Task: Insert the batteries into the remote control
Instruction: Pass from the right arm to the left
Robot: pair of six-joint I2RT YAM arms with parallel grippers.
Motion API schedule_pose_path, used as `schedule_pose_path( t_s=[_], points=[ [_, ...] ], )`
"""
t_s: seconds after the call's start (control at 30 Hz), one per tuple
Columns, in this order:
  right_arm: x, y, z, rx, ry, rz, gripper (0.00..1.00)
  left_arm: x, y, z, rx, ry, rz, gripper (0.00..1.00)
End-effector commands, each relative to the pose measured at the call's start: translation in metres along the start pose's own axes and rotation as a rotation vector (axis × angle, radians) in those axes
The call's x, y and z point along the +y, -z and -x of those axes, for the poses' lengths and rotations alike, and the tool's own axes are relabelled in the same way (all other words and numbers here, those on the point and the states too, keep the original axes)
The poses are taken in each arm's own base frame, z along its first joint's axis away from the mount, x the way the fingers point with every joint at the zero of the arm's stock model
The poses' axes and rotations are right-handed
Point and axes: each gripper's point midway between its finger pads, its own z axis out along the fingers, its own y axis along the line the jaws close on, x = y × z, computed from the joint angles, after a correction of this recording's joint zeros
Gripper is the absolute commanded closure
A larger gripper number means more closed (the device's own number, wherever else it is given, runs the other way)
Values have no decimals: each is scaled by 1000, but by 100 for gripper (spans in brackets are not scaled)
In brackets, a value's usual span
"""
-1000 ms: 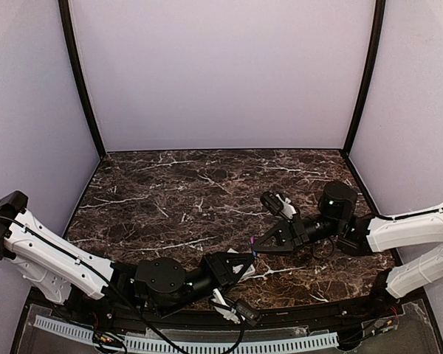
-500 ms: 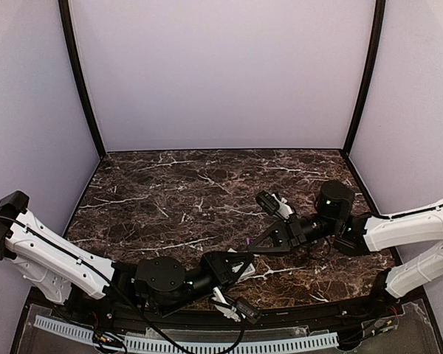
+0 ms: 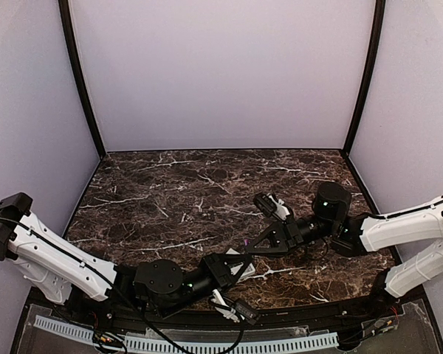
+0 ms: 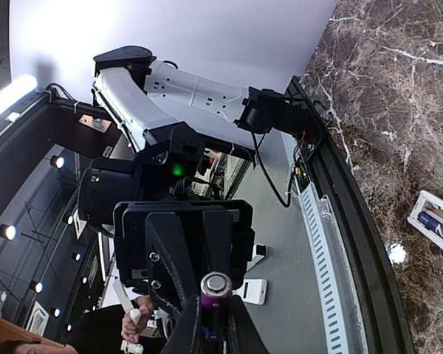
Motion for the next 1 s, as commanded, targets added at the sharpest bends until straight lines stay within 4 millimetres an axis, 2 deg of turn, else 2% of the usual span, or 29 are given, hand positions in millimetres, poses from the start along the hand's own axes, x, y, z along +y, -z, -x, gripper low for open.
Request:
schedule_pose_path(
  t_s=[0.0,0.07,0.13,0.3,0.43,0.5,0.6,0.63,0.67,0.7,0.83,0.87,0.97],
  points=[
    [8,-3,1,2,46,20,69,4,-1,-6,23,25,32,100],
    [6,-2,4,-5,50,1,52,5,0,-6,18,38,32,100],
    [6,5,15,-38,69,-27,45,7,2,-2,8,81,21,100],
    [5,37,53,-156,129,-142,42,1,5,1,2,252,-110,99],
    [0,71,71,-253,160,-216,40,-2,1,-14,44,479,-219,100],
    [-9,85,74,-283,156,-259,40,-1,-4,-28,92,694,-270,100],
    [-24,97,71,-314,152,-323,42,-13,-15,-53,145,926,-417,100],
    [-30,99,67,-316,143,-336,44,-16,-14,-60,180,1016,-468,100],
    [-38,100,62,-312,129,-348,45,-28,-14,-68,190,1069,-535,100],
    [-45,100,57,-307,117,-357,46,-28,-15,-72,209,1154,-549,100],
    [-67,100,40,-293,76,-368,50,-53,-15,-92,244,1414,-670,100],
    [-73,100,36,-287,66,-372,51,-55,-13,-85,200,1461,-717,100],
    [-89,96,24,-258,37,-382,54,-72,-11,-87,210,1581,-781,100]
  ],
)
